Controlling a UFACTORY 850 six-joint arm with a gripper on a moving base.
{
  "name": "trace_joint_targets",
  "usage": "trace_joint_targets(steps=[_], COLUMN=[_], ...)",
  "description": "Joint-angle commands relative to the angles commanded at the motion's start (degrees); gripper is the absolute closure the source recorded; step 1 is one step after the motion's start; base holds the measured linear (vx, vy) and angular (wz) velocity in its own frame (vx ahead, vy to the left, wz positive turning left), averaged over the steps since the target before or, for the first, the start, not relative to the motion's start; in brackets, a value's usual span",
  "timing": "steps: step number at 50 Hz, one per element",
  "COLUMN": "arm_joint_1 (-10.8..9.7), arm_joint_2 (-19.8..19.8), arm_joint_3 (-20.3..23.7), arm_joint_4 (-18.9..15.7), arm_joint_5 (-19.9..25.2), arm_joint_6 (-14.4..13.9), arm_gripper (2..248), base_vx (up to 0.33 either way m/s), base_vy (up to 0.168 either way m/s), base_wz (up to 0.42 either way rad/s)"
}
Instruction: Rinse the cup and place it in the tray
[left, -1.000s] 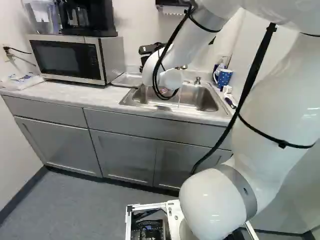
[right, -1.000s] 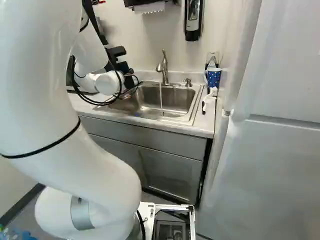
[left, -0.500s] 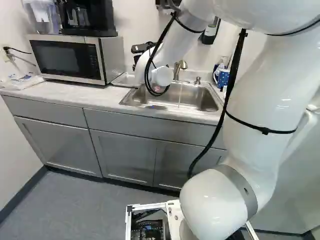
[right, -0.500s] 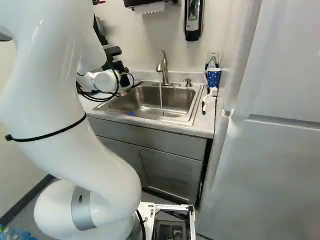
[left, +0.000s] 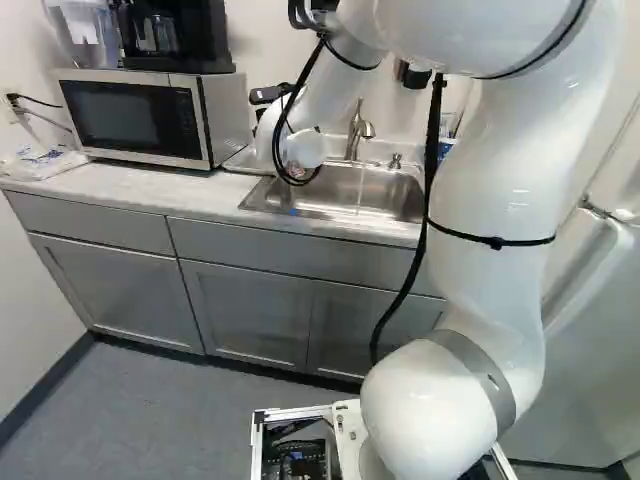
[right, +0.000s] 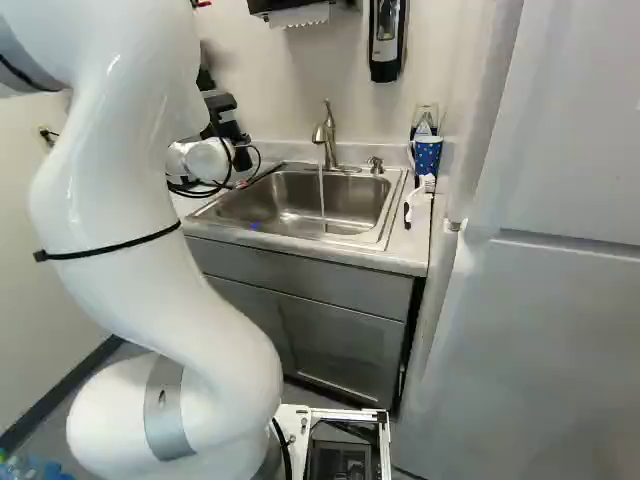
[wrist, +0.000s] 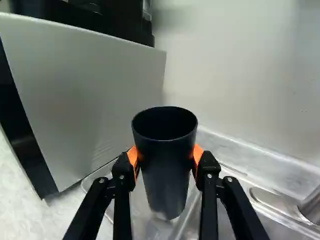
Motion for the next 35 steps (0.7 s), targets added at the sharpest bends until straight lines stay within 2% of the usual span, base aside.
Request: trace_joint_targets(steps=[28, 35], arm_joint_1=[1.79, 1.80], arm_joint_2=[-7.19, -8.09], arm_joint_3=[-8.43, -8.97], arm_joint_4=[4.64, 5.05], arm_joint_5=[0.00, 0.00], arm_joint_6=[0.00, 0.00], arm_gripper=[127, 127], base_vx=[0.000, 0.000], base_vy=[0.000, 0.000], base_wz=[0.000, 0.000])
